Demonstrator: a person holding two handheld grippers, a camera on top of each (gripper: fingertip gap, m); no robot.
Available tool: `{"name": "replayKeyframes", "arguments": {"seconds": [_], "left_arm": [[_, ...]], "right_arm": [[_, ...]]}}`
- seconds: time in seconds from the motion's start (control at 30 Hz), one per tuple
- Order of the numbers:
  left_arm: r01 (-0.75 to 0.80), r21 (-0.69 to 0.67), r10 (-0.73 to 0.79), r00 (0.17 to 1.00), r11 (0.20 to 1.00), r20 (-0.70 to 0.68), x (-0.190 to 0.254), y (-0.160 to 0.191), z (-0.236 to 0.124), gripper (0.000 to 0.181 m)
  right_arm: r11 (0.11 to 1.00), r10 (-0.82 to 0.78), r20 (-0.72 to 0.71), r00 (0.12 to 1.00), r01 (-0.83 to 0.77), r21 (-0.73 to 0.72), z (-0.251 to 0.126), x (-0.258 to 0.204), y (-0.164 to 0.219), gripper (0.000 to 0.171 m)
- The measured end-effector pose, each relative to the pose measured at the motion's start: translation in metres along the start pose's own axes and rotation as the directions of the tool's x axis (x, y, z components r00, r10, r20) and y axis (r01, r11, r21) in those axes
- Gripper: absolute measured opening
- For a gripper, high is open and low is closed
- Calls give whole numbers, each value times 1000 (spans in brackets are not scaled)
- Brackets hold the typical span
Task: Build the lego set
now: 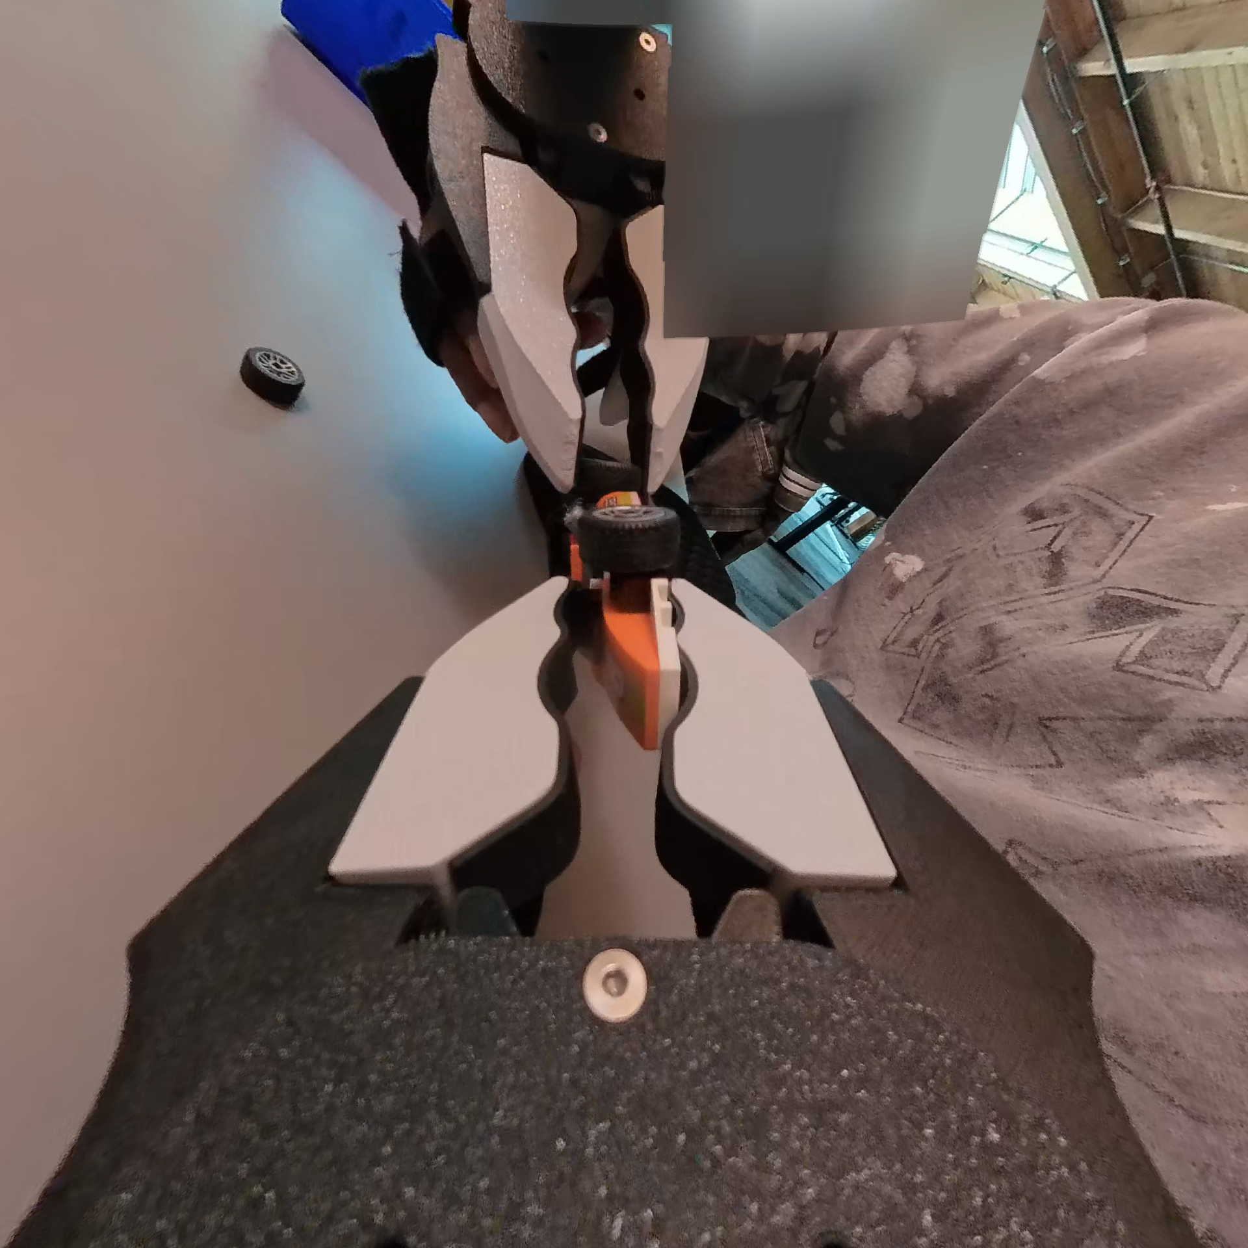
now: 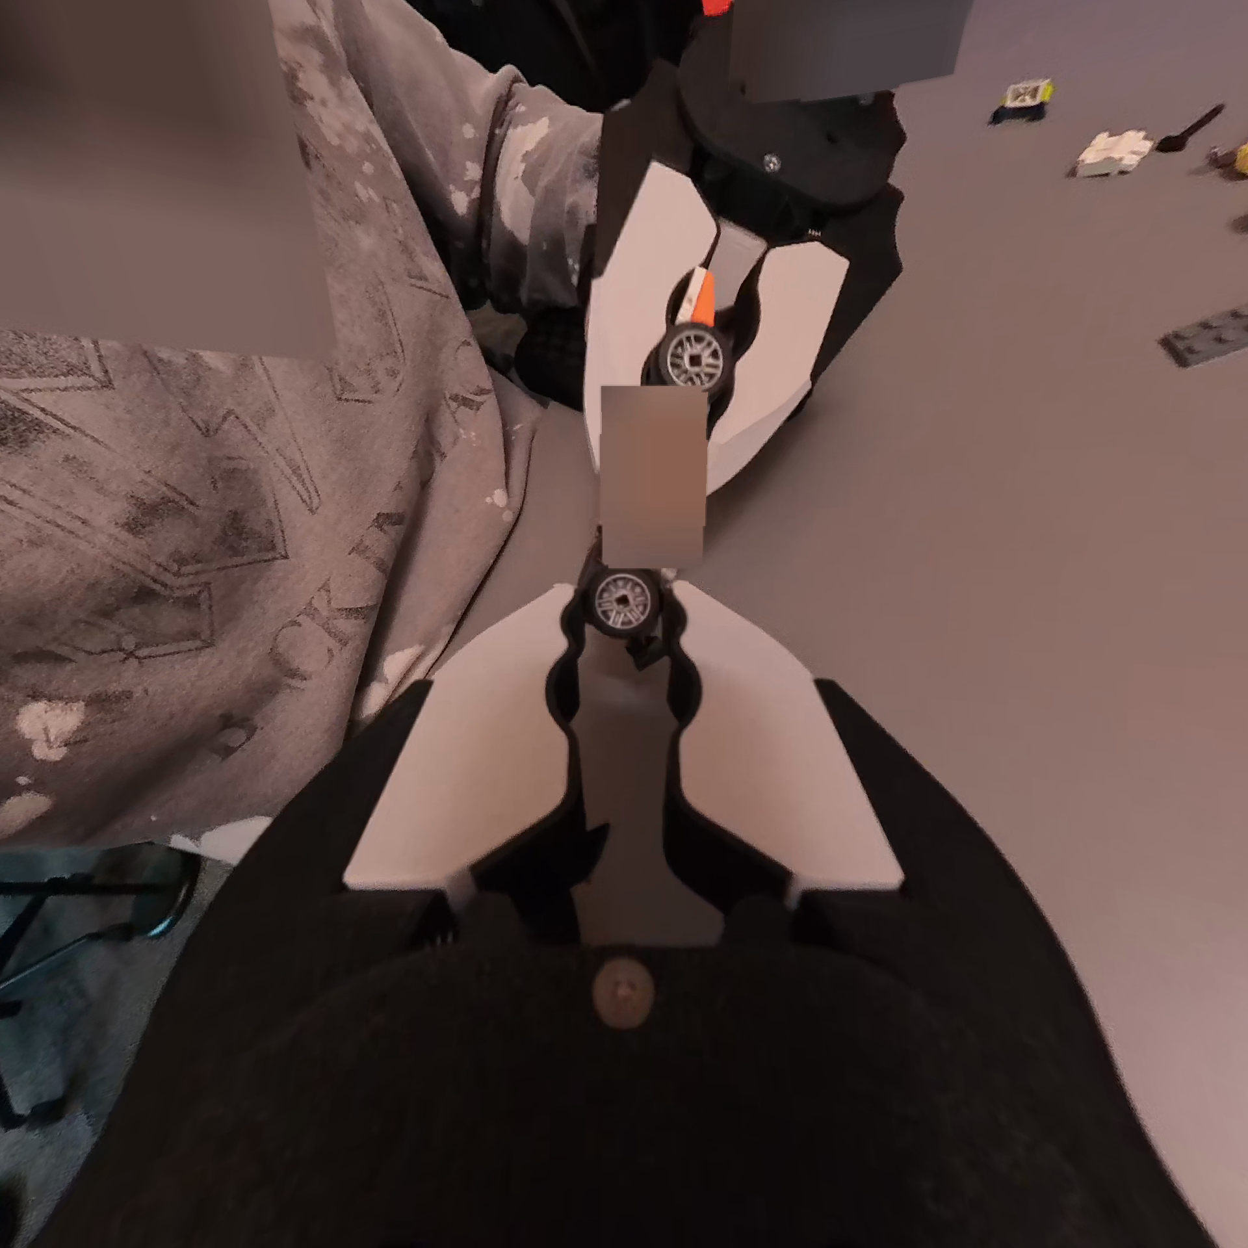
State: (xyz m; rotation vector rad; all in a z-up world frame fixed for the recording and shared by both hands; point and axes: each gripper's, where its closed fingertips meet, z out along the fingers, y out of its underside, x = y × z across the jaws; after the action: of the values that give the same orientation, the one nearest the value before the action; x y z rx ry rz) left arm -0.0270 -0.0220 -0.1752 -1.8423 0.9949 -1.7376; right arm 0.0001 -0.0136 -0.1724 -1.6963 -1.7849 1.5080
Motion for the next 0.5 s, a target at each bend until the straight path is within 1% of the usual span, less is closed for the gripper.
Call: {"name": "replayKeyframes", "arguments": {"seconds": [0.1, 0.17, 0.3, 0.5], "left_arm": [[10, 8, -10, 1000, 1000, -8, 1, -1, 0, 22], [34, 19, -34, 999, 999, -29, 3, -3, -1, 22], [70, 38, -68, 997, 997, -44, 2, -6, -4, 22], [105, 50, -102, 993, 993, -62, 3, -8, -6, 22]], "right_arm": [[1000, 2, 17, 1000, -2, 2, 0, -1, -1, 22], [999, 18, 46, 999, -19, 31, -2, -3, -4, 22], [983, 87, 153, 984, -110, 148, -7, -7, -15, 21], [961, 141, 233, 962, -190, 202, -5, -6, -15, 21]]}}
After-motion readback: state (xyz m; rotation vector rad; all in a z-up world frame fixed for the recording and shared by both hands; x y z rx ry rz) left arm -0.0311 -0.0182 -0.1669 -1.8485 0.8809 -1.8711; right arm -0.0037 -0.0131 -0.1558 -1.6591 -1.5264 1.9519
